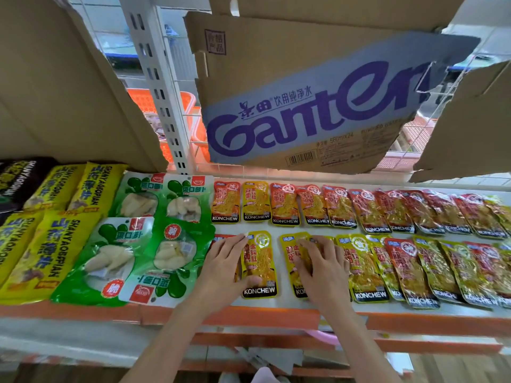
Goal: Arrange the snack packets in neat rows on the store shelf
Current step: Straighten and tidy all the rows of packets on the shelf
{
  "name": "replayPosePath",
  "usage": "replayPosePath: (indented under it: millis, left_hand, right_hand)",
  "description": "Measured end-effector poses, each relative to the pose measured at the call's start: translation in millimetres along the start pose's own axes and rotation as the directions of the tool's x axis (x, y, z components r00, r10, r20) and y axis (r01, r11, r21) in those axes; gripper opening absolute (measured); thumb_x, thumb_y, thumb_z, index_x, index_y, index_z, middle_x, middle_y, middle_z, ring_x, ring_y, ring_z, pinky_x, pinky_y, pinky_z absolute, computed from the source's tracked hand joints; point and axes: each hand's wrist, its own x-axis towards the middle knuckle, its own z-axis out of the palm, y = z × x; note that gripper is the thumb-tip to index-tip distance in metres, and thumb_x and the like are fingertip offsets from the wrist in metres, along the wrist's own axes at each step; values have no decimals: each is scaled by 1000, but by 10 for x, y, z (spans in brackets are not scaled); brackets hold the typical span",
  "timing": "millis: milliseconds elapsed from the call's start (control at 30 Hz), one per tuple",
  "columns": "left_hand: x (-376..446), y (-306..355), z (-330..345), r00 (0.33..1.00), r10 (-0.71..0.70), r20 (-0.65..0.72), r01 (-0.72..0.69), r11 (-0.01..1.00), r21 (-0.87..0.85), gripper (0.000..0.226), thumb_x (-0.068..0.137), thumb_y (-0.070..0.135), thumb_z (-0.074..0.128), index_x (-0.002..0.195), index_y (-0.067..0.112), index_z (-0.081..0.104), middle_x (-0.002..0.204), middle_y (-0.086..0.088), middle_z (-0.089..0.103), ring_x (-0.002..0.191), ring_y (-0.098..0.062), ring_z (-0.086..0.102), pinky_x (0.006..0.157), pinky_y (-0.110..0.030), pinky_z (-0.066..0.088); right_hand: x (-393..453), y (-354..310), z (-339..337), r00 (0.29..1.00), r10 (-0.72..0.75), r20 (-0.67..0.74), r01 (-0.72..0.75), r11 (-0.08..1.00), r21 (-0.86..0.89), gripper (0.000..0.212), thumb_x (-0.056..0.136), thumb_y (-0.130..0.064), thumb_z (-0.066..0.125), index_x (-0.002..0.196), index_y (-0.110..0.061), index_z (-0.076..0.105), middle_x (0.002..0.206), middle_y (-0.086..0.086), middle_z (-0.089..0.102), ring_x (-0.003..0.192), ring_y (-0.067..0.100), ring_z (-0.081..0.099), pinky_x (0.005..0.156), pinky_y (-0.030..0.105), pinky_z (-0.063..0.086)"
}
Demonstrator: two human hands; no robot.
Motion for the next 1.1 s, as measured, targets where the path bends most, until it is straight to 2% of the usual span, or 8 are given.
replayPosePath:
  millis: [167,367,433,533,667,800,900,1100]
  left_hand:
    - [7,-7,24,1000,4,17,-4,1000,1,124,45,97,-5,148,31,12,154,16,9,139,-14,0,115,-34,4]
    - [56,67,-82,1000,16,22,-18,995,94,101,61,83,19,145,27,27,148,11,25,135,-15,16,110,-36,16]
    - [188,105,-159,1000,17,2,-17,986,165,72,81,70,35,139,27,37,140,8,35,130,-17,25,104,-38,22]
    - [482,119,-288,986,43,-159,-25,993,114,38,91,37,52,126,21,51,126,1,48,123,-20,36,99,-35,29]
    - [834,81,-363,977,91,-195,-65,989,134,40,90,17,52,130,13,50,129,-1,49,124,-20,38,104,-33,30]
    - [940,29,-310,978,104,-181,-75,985,156,29,93,12,46,117,12,62,123,-3,59,116,-22,50,99,-39,41]
    - [948,28,-301,966,119,-231,-80,982,172,25,93,12,47,107,10,67,113,-4,65,105,-22,57,89,-38,47]
    - [917,34,-358,986,106,-131,-77,975,208,40,89,41,56,120,16,59,121,2,58,115,-19,51,94,-34,43]
  right_hand:
    - [-2,-14,-1,1000,19,2,-20,998,56,37,79,-39,57,109,-21,65,114,4,58,107,33,52,83,47,45]
    - [79,-131,-42,992,-120,-28,122,991,48,29,69,-15,77,97,-17,68,101,7,59,92,31,59,71,45,50]
    - [139,-270,-88,982,-185,39,186,982,-34,22,76,-30,71,92,-17,69,97,4,58,93,28,58,77,43,48]
    - [166,-452,-78,950,-121,287,176,969,-174,55,83,-58,53,114,-13,57,118,5,50,118,27,42,95,40,33]
    - [151,-538,-33,927,-39,373,111,979,-173,73,80,-69,46,125,-11,43,129,4,44,126,25,35,102,38,28]
    - [186,-550,-29,902,51,428,-24,997,-69,75,75,-70,52,122,-12,47,130,3,46,128,24,35,105,39,26]
    - [189,-553,-23,902,91,422,-97,995,-8,57,73,-67,58,102,-19,51,120,-2,50,122,21,38,102,38,26]
    - [171,-522,-77,926,126,357,-198,965,172,40,77,-50,66,90,-20,42,89,-6,50,101,18,45,84,33,24]
